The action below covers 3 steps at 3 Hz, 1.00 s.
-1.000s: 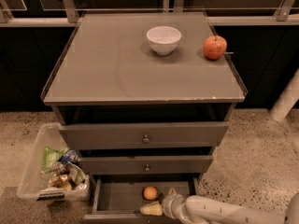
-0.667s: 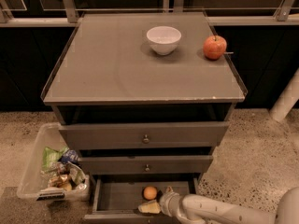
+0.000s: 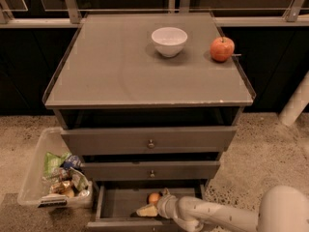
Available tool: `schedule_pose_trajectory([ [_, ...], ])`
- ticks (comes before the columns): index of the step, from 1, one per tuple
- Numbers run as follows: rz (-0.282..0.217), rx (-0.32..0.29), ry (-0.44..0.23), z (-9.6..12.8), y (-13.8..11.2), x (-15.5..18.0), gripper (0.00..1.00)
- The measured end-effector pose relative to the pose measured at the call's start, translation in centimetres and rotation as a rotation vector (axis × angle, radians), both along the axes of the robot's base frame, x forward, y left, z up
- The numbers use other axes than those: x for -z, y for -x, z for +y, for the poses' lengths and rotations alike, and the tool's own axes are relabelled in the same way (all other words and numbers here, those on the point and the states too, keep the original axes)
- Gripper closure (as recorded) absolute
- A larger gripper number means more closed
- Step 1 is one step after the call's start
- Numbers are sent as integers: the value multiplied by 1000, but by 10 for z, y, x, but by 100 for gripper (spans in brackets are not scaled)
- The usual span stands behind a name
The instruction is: Pick orange from bottom drawer and place on counter
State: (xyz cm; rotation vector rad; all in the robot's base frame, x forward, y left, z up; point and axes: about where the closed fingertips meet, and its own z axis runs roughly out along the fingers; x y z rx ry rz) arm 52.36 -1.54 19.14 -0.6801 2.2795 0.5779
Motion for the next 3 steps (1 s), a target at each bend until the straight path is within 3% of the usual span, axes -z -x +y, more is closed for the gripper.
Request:
schedule_pose_trajectory([
  [2, -27, 4, 44, -6, -16, 15, 0],
  [3, -15, 7, 72, -6, -22, 35, 0],
])
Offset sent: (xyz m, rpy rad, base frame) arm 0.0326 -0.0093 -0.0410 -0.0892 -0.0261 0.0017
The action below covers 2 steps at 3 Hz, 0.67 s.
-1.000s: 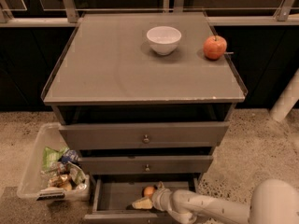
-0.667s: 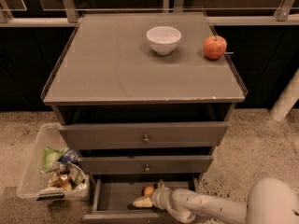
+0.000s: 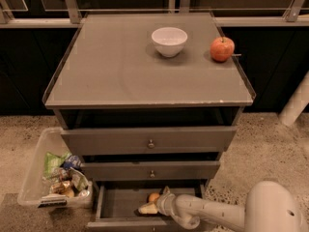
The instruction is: Pick orange from bottom drawer and place on counter
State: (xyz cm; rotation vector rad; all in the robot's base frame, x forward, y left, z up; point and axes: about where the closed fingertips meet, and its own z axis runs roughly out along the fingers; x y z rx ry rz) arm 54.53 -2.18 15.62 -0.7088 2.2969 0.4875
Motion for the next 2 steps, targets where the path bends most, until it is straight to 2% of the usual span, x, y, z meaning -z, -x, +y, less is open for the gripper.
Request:
schedule_pose_trajectory([
  [2, 27, 28, 39, 4, 0, 31, 0],
])
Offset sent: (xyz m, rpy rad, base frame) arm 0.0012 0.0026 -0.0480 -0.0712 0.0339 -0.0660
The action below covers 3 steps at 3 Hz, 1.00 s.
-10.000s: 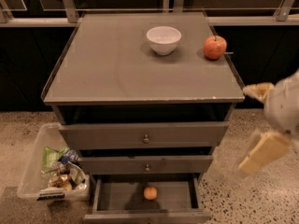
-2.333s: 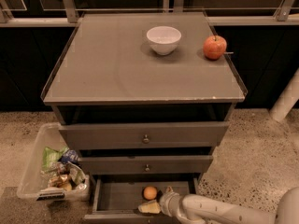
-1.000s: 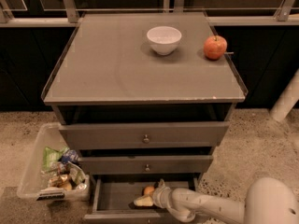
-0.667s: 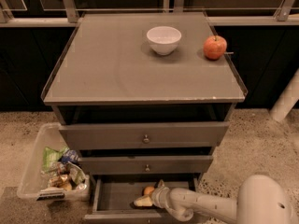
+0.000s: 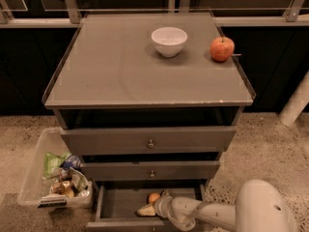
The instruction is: Pick orange from bottom drawer and place on counter
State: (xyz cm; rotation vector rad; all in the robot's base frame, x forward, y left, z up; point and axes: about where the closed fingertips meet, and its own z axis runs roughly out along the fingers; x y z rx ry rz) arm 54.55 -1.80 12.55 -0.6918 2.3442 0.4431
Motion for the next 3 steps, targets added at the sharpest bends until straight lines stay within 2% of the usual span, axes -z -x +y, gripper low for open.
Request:
schedule_pose_trajectory([
  [2, 0, 1, 2, 0, 0, 0, 41],
  [3, 0, 1, 2, 0, 0, 1, 65],
])
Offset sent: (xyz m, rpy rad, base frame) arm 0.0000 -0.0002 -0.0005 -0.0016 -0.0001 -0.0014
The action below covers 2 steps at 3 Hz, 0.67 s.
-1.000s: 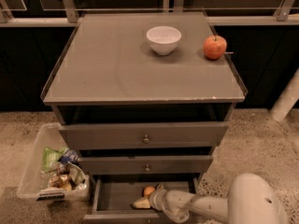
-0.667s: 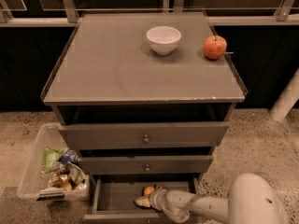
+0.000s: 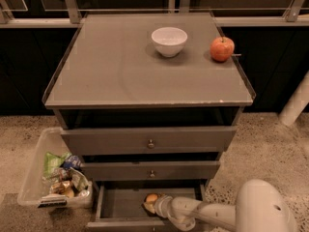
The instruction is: Pick orange from bottom drawer and place on counter
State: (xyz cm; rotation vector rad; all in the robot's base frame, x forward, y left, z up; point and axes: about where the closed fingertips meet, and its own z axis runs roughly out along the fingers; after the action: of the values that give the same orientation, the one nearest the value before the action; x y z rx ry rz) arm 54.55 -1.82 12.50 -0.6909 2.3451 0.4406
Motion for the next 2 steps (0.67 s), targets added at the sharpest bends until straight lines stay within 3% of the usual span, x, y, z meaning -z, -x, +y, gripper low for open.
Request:
schedule_pose_trajectory([
  [1, 0, 0, 0, 0, 0, 0, 88],
  [2, 4, -24, -35, -15, 3, -18, 100],
])
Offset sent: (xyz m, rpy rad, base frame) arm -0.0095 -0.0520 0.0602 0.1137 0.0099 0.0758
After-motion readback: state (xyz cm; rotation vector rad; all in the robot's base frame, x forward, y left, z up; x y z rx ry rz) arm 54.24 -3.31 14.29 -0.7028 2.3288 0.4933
